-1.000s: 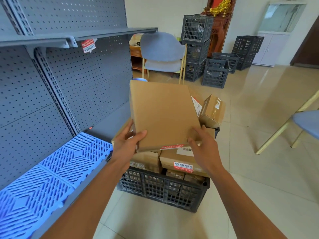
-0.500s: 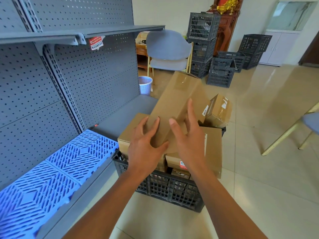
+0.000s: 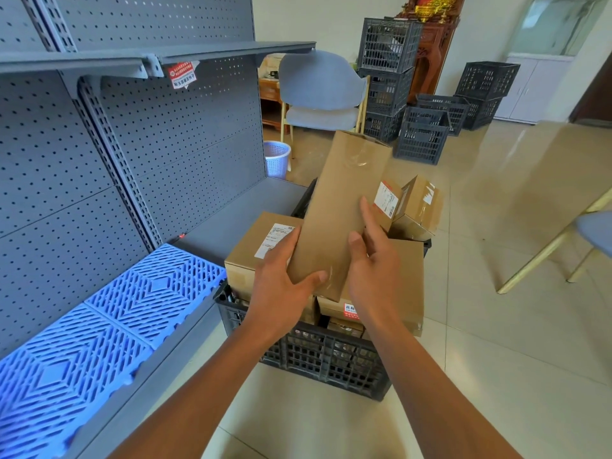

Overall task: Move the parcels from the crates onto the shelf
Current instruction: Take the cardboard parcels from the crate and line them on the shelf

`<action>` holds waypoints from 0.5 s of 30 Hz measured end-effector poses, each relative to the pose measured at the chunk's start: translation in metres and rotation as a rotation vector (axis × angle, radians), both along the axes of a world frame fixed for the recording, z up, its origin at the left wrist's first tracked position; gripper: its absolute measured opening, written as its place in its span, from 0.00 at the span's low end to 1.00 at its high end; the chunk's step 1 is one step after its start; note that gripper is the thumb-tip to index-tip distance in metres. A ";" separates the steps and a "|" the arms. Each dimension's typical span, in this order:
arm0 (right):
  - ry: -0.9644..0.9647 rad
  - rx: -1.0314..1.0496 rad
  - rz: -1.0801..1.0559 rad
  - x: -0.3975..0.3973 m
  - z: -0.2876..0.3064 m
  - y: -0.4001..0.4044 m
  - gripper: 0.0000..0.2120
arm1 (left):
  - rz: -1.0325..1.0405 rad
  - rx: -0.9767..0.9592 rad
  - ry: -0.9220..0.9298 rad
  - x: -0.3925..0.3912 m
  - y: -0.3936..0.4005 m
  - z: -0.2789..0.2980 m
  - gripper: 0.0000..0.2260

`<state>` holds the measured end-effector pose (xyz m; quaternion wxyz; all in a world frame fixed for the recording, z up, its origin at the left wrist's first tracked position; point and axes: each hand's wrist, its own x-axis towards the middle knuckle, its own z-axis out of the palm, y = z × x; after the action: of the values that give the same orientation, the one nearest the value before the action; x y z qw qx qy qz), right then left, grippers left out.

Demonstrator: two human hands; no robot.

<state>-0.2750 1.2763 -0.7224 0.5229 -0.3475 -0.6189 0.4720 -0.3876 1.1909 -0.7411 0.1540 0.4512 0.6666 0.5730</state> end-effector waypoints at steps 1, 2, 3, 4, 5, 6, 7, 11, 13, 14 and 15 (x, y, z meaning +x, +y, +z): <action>-0.008 -0.002 0.000 0.000 0.000 0.000 0.25 | -0.005 0.005 -0.011 0.000 0.000 -0.001 0.33; -0.022 -0.007 0.000 0.000 -0.001 0.000 0.25 | -0.013 0.007 -0.016 0.000 0.000 -0.002 0.34; -0.045 -0.014 0.001 0.001 -0.001 -0.001 0.25 | -0.020 0.001 -0.009 0.000 0.000 -0.004 0.34; -0.077 -0.017 0.004 0.001 -0.001 -0.001 0.25 | -0.026 -0.010 0.007 0.000 0.001 -0.004 0.34; -0.118 -0.012 0.008 0.001 0.000 -0.002 0.26 | -0.026 -0.025 0.033 0.001 0.002 -0.006 0.34; -0.162 -0.004 0.014 0.002 0.000 -0.003 0.28 | -0.029 -0.035 0.059 0.001 0.004 -0.007 0.35; -0.202 0.001 0.022 0.001 0.001 -0.004 0.31 | -0.028 -0.043 0.086 0.001 0.005 -0.009 0.36; -0.229 -0.021 0.019 -0.003 -0.004 -0.007 0.42 | -0.036 -0.056 0.154 0.003 0.006 -0.015 0.36; -0.146 -0.071 -0.020 -0.002 -0.004 -0.007 0.43 | -0.073 -0.080 0.219 0.006 0.006 -0.017 0.36; -0.112 -0.084 -0.047 -0.001 -0.003 -0.006 0.43 | -0.104 -0.090 0.247 0.009 0.006 -0.016 0.36; -0.095 -0.081 -0.077 0.002 -0.001 -0.005 0.43 | -0.138 -0.100 0.267 0.011 0.005 -0.016 0.36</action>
<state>-0.2733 1.2716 -0.7238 0.4962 -0.4138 -0.6095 0.4593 -0.3767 1.1959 -0.7576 0.1254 0.5598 0.6763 0.4621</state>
